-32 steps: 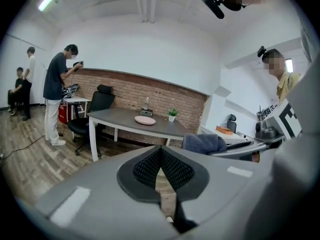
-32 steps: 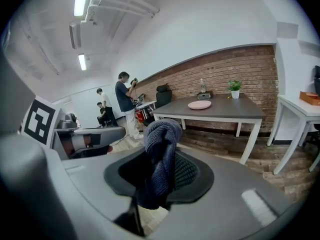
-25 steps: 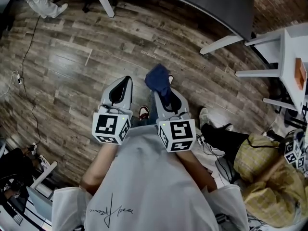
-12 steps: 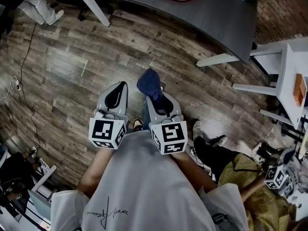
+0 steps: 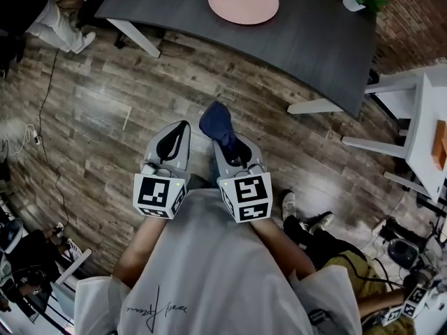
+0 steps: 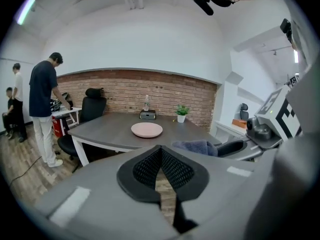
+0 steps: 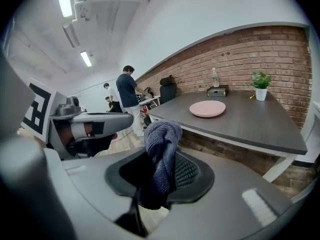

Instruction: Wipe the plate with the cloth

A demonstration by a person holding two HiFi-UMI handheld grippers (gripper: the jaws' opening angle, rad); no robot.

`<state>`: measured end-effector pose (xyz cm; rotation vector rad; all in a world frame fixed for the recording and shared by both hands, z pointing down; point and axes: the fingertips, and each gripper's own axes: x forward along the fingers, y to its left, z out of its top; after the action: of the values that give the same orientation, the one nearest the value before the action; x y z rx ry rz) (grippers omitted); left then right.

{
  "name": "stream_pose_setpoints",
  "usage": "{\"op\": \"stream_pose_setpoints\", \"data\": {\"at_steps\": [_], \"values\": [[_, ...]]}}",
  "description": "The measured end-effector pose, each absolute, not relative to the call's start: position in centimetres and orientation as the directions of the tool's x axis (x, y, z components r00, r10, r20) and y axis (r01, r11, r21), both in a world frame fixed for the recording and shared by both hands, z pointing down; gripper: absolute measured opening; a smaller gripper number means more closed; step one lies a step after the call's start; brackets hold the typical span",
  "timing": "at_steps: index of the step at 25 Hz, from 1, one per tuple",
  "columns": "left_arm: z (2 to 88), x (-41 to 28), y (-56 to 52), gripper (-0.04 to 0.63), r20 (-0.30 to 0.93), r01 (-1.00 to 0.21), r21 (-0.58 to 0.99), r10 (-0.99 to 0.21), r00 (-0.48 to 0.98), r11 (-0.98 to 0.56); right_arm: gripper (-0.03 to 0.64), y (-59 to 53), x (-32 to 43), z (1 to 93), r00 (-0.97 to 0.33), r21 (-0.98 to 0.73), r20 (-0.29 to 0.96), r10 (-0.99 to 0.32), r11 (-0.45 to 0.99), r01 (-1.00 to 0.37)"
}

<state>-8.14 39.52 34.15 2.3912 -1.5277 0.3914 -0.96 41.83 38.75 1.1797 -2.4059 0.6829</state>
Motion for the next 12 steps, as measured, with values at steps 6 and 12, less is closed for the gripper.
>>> {"op": "stream_pose_setpoints", "data": {"at_steps": [6,12], "values": [[34.0,-6.9,36.6,0.0,0.348,-0.903,0.083,-0.837,0.423,-0.421,0.109,39.2,0.7,38.9,-0.558,-0.237,0.533,-0.636,0.521,-0.82],[34.2,-5.2,34.8,0.002,0.368,-0.898,0.091,-0.823,0.432,-0.431,0.106,37.0,3.0,38.5,-0.516,-0.21,0.543,-0.663,0.488,-0.847]]}}
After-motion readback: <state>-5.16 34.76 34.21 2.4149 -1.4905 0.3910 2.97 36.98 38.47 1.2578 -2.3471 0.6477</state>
